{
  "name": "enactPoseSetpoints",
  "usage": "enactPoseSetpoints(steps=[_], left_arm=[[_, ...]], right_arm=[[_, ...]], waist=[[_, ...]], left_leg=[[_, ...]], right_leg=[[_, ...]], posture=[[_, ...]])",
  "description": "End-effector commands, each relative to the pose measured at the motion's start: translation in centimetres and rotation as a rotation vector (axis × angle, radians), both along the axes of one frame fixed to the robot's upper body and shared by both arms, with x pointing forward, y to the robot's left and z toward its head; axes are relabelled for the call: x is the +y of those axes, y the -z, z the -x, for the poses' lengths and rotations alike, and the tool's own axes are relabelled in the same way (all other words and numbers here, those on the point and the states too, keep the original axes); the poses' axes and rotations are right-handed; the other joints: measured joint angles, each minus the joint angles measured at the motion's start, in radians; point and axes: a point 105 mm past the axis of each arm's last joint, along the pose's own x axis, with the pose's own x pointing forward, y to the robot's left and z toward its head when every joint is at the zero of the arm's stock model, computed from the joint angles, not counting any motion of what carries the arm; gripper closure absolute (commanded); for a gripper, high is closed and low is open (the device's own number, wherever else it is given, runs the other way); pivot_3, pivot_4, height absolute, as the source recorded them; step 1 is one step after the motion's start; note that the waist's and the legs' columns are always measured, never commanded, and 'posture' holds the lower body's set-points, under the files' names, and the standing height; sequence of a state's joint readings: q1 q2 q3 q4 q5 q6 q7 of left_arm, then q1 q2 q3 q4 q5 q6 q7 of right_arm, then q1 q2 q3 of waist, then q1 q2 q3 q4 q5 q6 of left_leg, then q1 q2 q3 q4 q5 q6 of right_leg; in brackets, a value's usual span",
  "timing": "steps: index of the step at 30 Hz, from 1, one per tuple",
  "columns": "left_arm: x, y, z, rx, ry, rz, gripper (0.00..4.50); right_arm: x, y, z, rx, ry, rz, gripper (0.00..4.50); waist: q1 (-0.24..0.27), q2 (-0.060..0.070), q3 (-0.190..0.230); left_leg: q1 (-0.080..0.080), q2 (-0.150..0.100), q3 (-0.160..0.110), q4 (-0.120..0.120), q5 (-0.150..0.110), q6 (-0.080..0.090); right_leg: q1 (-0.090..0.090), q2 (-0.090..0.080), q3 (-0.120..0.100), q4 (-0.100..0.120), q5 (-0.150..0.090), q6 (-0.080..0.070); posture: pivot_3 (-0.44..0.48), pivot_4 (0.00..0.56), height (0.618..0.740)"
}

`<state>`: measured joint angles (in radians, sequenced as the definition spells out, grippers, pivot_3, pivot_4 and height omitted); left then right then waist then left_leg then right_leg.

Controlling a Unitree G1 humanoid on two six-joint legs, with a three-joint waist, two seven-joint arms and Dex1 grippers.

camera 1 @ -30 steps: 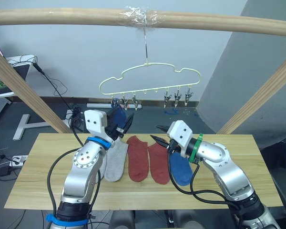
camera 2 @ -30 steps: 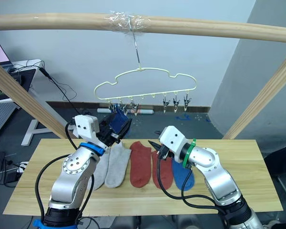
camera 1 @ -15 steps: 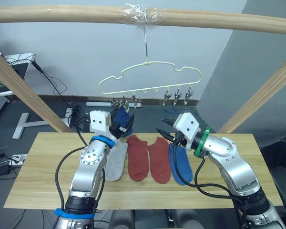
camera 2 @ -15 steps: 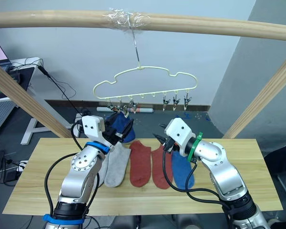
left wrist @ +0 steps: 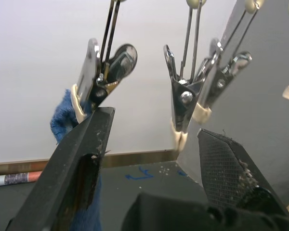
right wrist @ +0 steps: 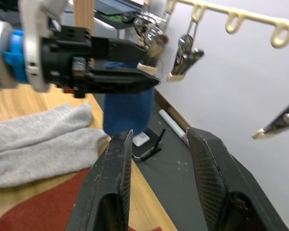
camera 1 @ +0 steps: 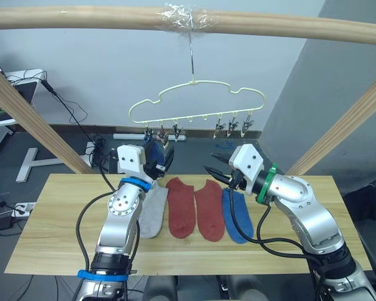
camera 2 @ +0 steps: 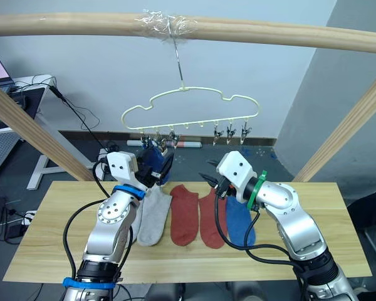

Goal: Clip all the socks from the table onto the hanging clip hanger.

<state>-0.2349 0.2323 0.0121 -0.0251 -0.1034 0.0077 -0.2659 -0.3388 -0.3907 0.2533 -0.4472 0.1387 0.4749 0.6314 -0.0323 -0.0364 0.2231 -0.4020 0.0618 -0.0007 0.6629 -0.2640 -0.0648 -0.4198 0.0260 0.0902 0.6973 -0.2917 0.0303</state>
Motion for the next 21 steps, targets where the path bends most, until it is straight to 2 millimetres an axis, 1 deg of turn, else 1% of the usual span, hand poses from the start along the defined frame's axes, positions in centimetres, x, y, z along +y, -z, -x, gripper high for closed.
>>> enactPoseSetpoints(steps=[1, 4, 10, 11, 12, 13, 21], left_arm=[[0.26, -1.75, -0.08, -0.081, -0.021, 0.002, 1.31], [0.36, -2.38, -0.21, -0.106, -0.037, 0.002, 1.31], [0.42, -2.35, -0.28, -0.101, -0.038, 0.010, 1.31], [0.35, -2.24, -0.29, -0.096, -0.034, 0.009, 1.69], [0.30, -2.17, -0.29, -0.093, -0.031, 0.007, 1.85], [0.18, -2.19, -0.27, -0.095, -0.025, 0.001, 2.11], [-0.05, -2.73, -0.30, -0.115, -0.020, 0.001, 2.11]], right_arm=[[-0.08, -2.03, 0.35, -0.079, -0.023, -0.024, 2.69], [-0.24, -2.08, 0.20, -0.081, -0.022, -0.020, 2.69], [-0.20, -2.14, 0.13, -0.082, -0.026, -0.020, 2.69], [-0.16, -2.17, 0.13, -0.083, -0.028, -0.021, 2.64], [-0.14, -2.19, 0.14, -0.083, -0.029, -0.021, 2.64], [-0.12, -2.20, 0.12, -0.084, -0.029, -0.021, 2.64], [0.25, -2.69, 0.24, -0.093, -0.054, -0.035, 2.64]], waist=[[0.000, 0.000, 0.000], [0.000, 0.000, 0.002], [0.000, -0.001, 0.003], [0.000, -0.001, 0.003], [0.000, -0.001, 0.003], [0.000, -0.001, 0.003], [0.000, -0.001, 0.003]], left_leg=[[0.000, 0.000, 0.000, 0.000, 0.000, 0.000], [0.000, 0.000, 0.000, 0.000, 0.000, 0.000], [0.000, 0.000, 0.000, 0.000, 0.000, 0.000], [0.000, 0.000, 0.000, 0.000, 0.000, 0.000], [0.000, 0.000, 0.000, 0.000, 0.000, 0.000], [0.000, 0.000, 0.000, 0.000, 0.000, 0.000], [0.000, 0.000, 0.000, 0.000, 0.000, 0.000]], right_leg=[[0.000, 0.000, 0.000, 0.000, 0.000, 0.000], [0.000, 0.000, 0.000, 0.000, 0.000, 0.000], [0.000, 0.000, 0.000, 0.000, 0.000, 0.000], [0.000, 0.000, 0.000, 0.000, 0.000, 0.000], [0.000, 0.000, 0.000, 0.000, 0.000, 0.000], [0.000, 0.000, 0.000, 0.000, 0.000, 0.000], [0.000, 0.000, 0.000, 0.000, 0.000, 0.000]], posture=[[-0.022, 0.231, 0.700], [-0.021, 0.232, 0.700], [-0.017, 0.232, 0.700], [-0.017, 0.231, 0.700], [-0.017, 0.231, 0.700], [-0.017, 0.231, 0.700], [-0.015, 0.230, 0.700]])
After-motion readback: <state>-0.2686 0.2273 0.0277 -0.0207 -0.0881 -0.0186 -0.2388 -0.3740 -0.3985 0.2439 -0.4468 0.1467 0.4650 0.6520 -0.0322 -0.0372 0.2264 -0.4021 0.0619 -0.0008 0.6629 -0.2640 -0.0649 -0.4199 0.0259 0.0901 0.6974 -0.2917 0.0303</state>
